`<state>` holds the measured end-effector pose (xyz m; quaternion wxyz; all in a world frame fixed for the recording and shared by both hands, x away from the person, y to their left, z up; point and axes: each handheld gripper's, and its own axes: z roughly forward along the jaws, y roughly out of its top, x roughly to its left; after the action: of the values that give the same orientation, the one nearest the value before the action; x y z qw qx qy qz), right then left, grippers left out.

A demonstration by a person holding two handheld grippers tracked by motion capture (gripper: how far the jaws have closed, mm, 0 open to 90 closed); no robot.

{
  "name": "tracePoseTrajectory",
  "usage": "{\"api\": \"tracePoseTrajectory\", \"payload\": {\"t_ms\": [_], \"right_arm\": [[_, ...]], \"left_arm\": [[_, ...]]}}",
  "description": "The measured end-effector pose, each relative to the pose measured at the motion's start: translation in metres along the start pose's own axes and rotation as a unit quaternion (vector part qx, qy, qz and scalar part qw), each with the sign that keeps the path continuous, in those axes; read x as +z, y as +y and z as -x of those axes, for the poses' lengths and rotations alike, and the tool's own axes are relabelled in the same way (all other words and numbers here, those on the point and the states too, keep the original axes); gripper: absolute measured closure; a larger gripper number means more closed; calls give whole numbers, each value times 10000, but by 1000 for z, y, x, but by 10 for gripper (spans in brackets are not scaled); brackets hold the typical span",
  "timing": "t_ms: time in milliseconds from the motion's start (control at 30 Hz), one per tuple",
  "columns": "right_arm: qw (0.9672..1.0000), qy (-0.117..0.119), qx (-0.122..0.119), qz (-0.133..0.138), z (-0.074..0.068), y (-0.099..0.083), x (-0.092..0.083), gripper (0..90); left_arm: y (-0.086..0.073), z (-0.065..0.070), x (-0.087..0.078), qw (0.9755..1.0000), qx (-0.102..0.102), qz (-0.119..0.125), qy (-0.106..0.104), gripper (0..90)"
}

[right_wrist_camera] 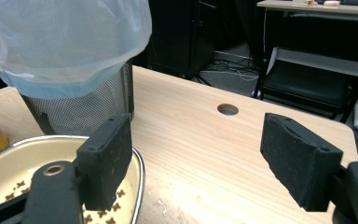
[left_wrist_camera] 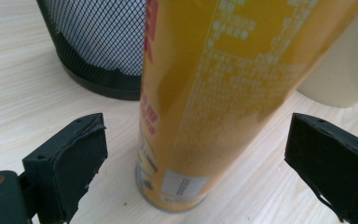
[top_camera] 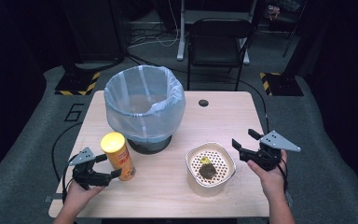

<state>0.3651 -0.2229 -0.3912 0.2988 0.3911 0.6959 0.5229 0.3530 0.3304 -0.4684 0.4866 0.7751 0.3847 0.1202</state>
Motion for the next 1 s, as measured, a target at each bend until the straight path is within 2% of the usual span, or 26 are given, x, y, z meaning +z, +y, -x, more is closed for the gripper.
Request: {"api": "tracePoseTrajectory", "payload": {"t_ms": [167,267,367,433,467,500,600,667,700,767,900,1000], "right_arm": [[9999,-59,72,-37,5,-9,-1,244],[9999,-88,133,-55,7,-13,-2,244],[9997,-140,155,-112,10,-18,-3,244],[9996,-185,185,-137,13,-21,-4,245],[9995,-201,197,-145,14,-22,-5,244],[9993,-230,247,-158,15,-24,-5,244],[9990,-257,323,-159,18,-27,-8,244],[9988,-290,350,-160,20,-29,-10,245],[9986,-311,386,-168,22,-31,-11,245],[9984,-325,429,-165,25,-33,-12,245],[9977,-378,484,-294,30,-41,-9,245],[9971,-253,579,-416,33,-46,-6,245]], "left_arm": [[1,0,8,9999,141,-43,66,54],[2,1,13,9999,58,108,80,61],[3,1,17,9999,-8,154,37,72],[3,3,20,9999,39,141,52,77],[3,3,21,9998,160,78,85,81],[3,4,22,9997,178,127,102,106],[3,6,21,9994,285,75,169,147],[3,6,23,9995,242,98,184,160],[3,5,22,9992,330,86,216,177],[2,7,24,9992,275,162,248,205],[3,9,23,9982,499,111,324,219],[3,12,22,9968,649,135,446,233]]}}
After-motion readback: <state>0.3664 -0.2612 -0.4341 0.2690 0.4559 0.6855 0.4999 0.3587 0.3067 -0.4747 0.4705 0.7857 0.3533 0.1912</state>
